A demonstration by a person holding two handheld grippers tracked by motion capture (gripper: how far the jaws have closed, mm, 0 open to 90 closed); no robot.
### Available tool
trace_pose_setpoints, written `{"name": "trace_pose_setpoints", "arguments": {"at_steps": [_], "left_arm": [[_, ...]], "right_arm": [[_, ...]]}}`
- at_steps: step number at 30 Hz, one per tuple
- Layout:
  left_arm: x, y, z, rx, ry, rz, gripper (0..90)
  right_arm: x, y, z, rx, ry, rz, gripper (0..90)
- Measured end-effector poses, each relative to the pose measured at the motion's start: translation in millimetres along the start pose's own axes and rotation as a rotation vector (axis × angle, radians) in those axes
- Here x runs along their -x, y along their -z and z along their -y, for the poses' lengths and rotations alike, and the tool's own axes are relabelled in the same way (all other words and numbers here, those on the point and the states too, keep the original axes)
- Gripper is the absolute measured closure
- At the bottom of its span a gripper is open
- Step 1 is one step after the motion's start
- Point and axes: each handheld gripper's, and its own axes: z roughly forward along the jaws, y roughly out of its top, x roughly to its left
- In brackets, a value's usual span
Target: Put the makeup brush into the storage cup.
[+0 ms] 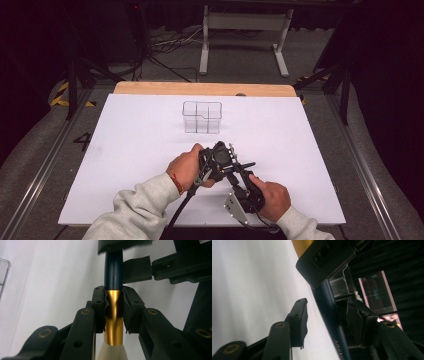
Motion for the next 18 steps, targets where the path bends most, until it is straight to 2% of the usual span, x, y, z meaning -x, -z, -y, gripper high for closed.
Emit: {"name": "trace_pose_setpoints", "arguments": {"at_steps": [1,3,5,9,10,13,18], "left_arm": [[0.0,-0.8,-0.6,-0.012,0.004,-0.002,73.9],[-0.5,-1.6,-1.2,-0.023,-0.007,-0.001,73.9],[-0.6,-1.8,-1.5,-0.024,-0.004,-0.004,73.9],[1.2,-4.7,-2.6,-0.019,0.008,-0.003,73.9],[0.9,-4.0,-3.3,-0.032,0.003,-0.007,73.9],[1.1,-5.6,-3.9,-0.029,0.005,-0.010,73.8],[1.1,-6.6,-3.6,-0.009,0.020,-0.007,73.7]], "right_arm": [[-2.9,-0.5,-2.1,0.000,0.009,0.014,56.1],[-4.1,-0.3,-4.7,-0.016,0.066,0.035,61.0],[-5.6,-1.0,-5.8,-0.020,0.084,0.046,62.8],[-10.5,-3.2,-9.7,-0.046,0.148,0.045,69.3],[-11.0,-3.8,-10.7,-0.048,0.162,0.046,70.2],[-15.7,-4.3,-12.9,-0.078,0.195,0.056,73.8],[-16.4,-5.5,-13.4,-0.096,0.199,0.050,74.7]]}}
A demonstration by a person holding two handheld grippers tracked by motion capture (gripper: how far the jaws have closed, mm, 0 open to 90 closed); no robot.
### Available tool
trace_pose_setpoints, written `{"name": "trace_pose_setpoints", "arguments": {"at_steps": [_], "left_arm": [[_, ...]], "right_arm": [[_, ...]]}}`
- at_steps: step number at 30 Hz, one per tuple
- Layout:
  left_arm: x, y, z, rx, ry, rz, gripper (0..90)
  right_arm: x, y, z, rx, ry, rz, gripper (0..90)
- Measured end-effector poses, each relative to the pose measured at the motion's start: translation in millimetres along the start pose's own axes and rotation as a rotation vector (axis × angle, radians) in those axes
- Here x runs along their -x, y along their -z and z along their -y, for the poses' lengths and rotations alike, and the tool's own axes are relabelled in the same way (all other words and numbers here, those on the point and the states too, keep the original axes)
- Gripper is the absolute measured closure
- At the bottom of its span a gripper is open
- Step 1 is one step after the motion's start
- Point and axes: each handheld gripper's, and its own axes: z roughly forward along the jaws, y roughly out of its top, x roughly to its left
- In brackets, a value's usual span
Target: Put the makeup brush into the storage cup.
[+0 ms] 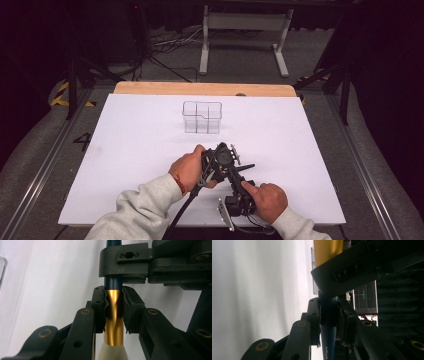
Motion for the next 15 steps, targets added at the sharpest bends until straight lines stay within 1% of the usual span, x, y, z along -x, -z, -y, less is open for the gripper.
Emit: {"name": "trace_pose_setpoints", "arguments": {"at_steps": [1,3,5,6,7,8,9,10,11,12,13,14,15], "left_arm": [[0.3,-0.1,0.4,0.007,0.009,-0.002,73.6],[-0.9,0.2,1.0,0.014,0.004,0.002,73.5],[-1.0,0.9,2.9,0.035,-0.003,0.002,73.4],[-1.0,2.7,4.5,0.046,0.001,-0.001,73.0],[-1.3,4.4,6.9,0.068,0.007,-0.002,72.3],[-1.6,9.7,12.3,0.115,-0.007,-0.005,67.2],[-2.2,13.8,16.6,0.142,-0.010,-0.005,64.0],[-2.2,13.8,16.6,0.142,-0.010,-0.005,64.1],[-2.7,19.5,24.2,0.184,-0.013,-0.004,64.1],[-2.7,22.2,28.1,0.208,-0.012,-0.016,62.8],[-3.3,26.0,33.4,0.237,-0.010,-0.032,60.4],[-4.2,30.6,40.9,0.281,0.002,-0.045,56.6],[-5.2,33.7,47.1,0.326,0.008,-0.046,54.8]], "right_arm": [[0.6,-0.3,0.5,0.001,-0.002,-0.003,74.8],[0.7,-0.7,1.0,0.001,-0.008,-0.006,74.9],[1.6,-0.8,1.8,0.000,-0.010,-0.014,75.0],[1.7,-0.6,2.1,0.001,-0.011,-0.006,75.0],[2.3,-0.5,2.3,-0.002,-0.020,-0.009,75.0],[3.3,-0.5,4.0,-0.017,-0.030,-0.018,75.0],[4.2,-1.3,5.9,-0.016,-0.041,-0.026,75.0],[4.2,-1.3,5.9,-0.016,-0.041,-0.026,75.0],[5.2,-1.4,7.5,-0.023,-0.046,-0.030,75.0],[7.0,-2.5,10.1,-0.018,-0.068,-0.033,75.0],[8.1,-2.5,11.4,-0.021,-0.076,-0.037,75.0],[8.9,-2.9,12.9,-0.021,-0.106,-0.034,75.0],[10.9,-3.1,15.3,-0.021,-0.135,-0.045,75.0]]}}
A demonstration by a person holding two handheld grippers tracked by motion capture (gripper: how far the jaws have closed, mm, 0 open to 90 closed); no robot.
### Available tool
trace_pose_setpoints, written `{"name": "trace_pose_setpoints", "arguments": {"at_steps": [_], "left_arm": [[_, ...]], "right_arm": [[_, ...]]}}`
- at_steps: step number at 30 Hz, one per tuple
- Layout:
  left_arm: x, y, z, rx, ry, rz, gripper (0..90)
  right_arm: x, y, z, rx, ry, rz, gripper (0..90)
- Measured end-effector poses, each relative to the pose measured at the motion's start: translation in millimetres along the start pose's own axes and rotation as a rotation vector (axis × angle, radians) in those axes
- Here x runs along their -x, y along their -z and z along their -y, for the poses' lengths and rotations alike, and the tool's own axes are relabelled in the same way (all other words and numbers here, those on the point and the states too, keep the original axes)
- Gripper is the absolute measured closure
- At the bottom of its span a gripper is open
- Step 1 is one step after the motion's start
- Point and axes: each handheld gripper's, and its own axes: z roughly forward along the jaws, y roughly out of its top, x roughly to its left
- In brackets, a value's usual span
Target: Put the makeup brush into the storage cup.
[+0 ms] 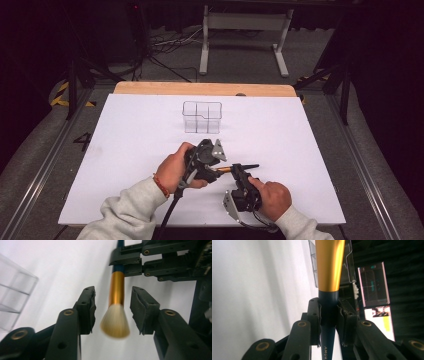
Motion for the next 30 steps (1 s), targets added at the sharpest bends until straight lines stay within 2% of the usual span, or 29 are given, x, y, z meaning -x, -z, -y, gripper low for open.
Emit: {"name": "trace_pose_setpoints", "arguments": {"at_steps": [2,3,4,6,7,8,10,13,14,17,21,23,24,25,26,28,30], "left_arm": [[-1.7,10.5,11.0,0.063,-0.002,-0.029,49.8],[-2.1,14.7,16.0,0.084,0.002,-0.043,47.1],[-2.6,17.6,19.8,0.106,0.004,-0.054,44.7],[-3.9,28.9,33.1,0.164,0.026,-0.085,35.4],[-3.9,28.9,33.1,0.164,0.026,-0.085,31.3],[-5.0,34.0,40.0,0.194,0.039,-0.097,31.3],[-6.5,40.6,51.4,0.230,0.054,-0.120,20.9],[-6.8,47.5,69.6,0.288,0.064,-0.200,15.7],[-6.6,48.8,75.4,0.299,0.063,-0.230,14.1],[-7.1,50.3,92.6,0.317,0.078,-0.281,11.7],[-8.2,49.2,115.5,0.323,0.102,-0.323,10.2],[-8.1,49.0,120.2,0.327,0.103,-0.331,9.8],[-7.9,49.3,128.3,0.336,0.113,-0.359,9.8],[-7.9,49.3,128.3,0.336,0.113,-0.359,9.8],[-7.2,50.4,139.4,0.368,0.130,-0.385,9.9],[-7.7,51.0,143.0,0.376,0.138,-0.389,9.8],[-8.3,52.5,153.9,0.405,0.171,-0.406,9.3]], "right_arm": [[2.9,-0.6,3.4,-0.008,-0.019,0.000,75.0],[5.1,-1.6,6.2,-0.003,-0.056,-0.021,75.0],[7.6,-2.1,8.7,-0.005,-0.068,-0.045,75.0],[9.1,-3.5,12.8,-0.014,-0.114,-0.056,75.0],[9.1,-3.5,12.8,-0.014,-0.114,-0.056,75.0],[10.8,-4.0,15.3,-0.014,-0.147,-0.063,75.0],[14.3,-4.9,19.5,-0.013,-0.186,-0.073,75.0],[17.4,-5.6,23.5,-0.011,-0.231,-0.082,75.0],[18.1,-5.6,24.9,-0.012,-0.243,-0.084,75.0],[21.0,-5.8,29.1,-0.012,-0.285,-0.085,75.0],[24.3,-6.1,33.7,-0.005,-0.332,-0.095,75.0],[25.4,-6.2,35.2,-0.004,-0.344,-0.094,75.0],[27.0,-6.5,37.0,0.003,-0.361,-0.095,75.1],[27.0,-6.5,37.0,0.003,-0.361,-0.095,75.1],[28.7,-6.4,38.8,0.009,-0.378,-0.096,75.0],[29.8,-6.4,39.8,0.013,-0.386,-0.098,75.0],[31.3,-6.3,41.1,0.016,-0.408,-0.106,75.0]]}}
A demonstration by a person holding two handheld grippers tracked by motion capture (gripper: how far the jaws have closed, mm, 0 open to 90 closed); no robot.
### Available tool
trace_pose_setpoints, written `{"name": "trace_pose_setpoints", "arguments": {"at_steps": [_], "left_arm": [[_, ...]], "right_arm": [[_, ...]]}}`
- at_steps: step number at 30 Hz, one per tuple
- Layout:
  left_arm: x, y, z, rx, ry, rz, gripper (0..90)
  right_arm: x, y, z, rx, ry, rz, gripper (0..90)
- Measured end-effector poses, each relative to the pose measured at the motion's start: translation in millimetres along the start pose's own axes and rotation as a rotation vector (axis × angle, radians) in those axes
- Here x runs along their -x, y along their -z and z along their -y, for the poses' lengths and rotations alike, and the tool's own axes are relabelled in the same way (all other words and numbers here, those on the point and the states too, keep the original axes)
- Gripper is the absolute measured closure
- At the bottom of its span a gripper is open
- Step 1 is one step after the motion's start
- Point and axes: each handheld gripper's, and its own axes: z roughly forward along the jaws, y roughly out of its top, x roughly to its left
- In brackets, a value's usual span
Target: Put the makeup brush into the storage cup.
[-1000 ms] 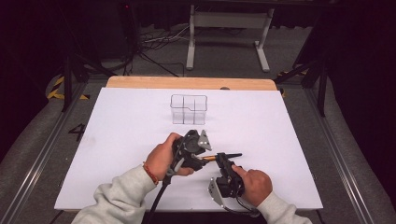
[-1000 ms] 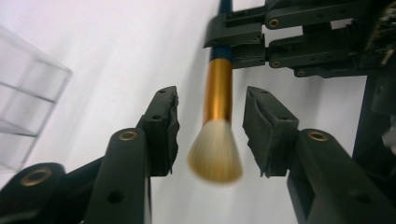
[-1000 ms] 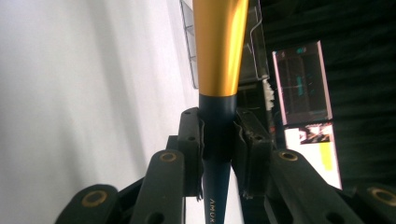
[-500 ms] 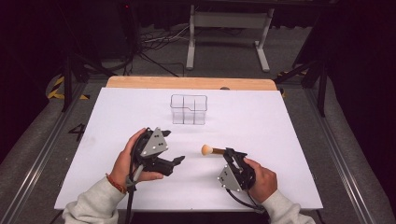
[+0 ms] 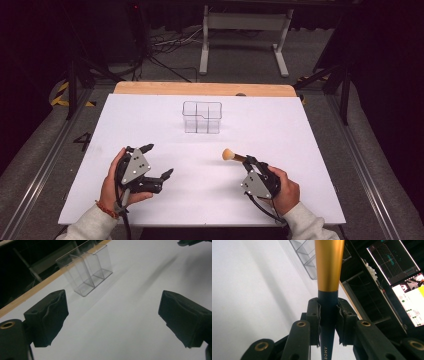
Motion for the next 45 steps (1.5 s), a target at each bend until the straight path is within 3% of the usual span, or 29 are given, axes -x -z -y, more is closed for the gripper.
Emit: {"name": "trace_pose_setpoints", "arguments": {"at_steps": [6,10,11,13,19,31,37,45], "left_arm": [[-11.4,10.7,24.9,0.026,0.105,-0.018,7.4],[-13.8,15.7,36.2,0.031,0.132,-0.028,6.3],[-15.4,19.7,43.6,0.046,0.159,-0.023,5.8],[-16.5,21.9,46.9,0.048,0.169,-0.025,5.2],[-20.5,36.2,66.6,0.088,0.246,-0.016,2.8],[-20.6,49.1,77.5,0.109,0.267,-0.065,2.3],[-19.5,45.8,78.4,0.085,0.263,-0.056,2.8],[-18.4,43.6,78.0,0.094,0.254,-0.040,2.7]], "right_arm": [[10.7,0.5,3.8,0.028,-0.102,-0.015,75.0],[15.6,0.2,6.1,0.043,-0.142,-0.018,75.0],[18.7,0.2,7.8,0.050,-0.176,-0.026,75.0],[19.8,0.1,8.2,0.054,-0.183,-0.026,75.0],[28.2,0.3,11.5,0.079,-0.269,-0.050,75.0],[46.0,0.2,17.4,0.159,-0.476,-0.134,75.0],[52.7,-5.6,16.0,0.196,-0.561,-0.166,75.0],[60.7,-13.4,6.9,0.258,-0.647,-0.198,75.0]]}}
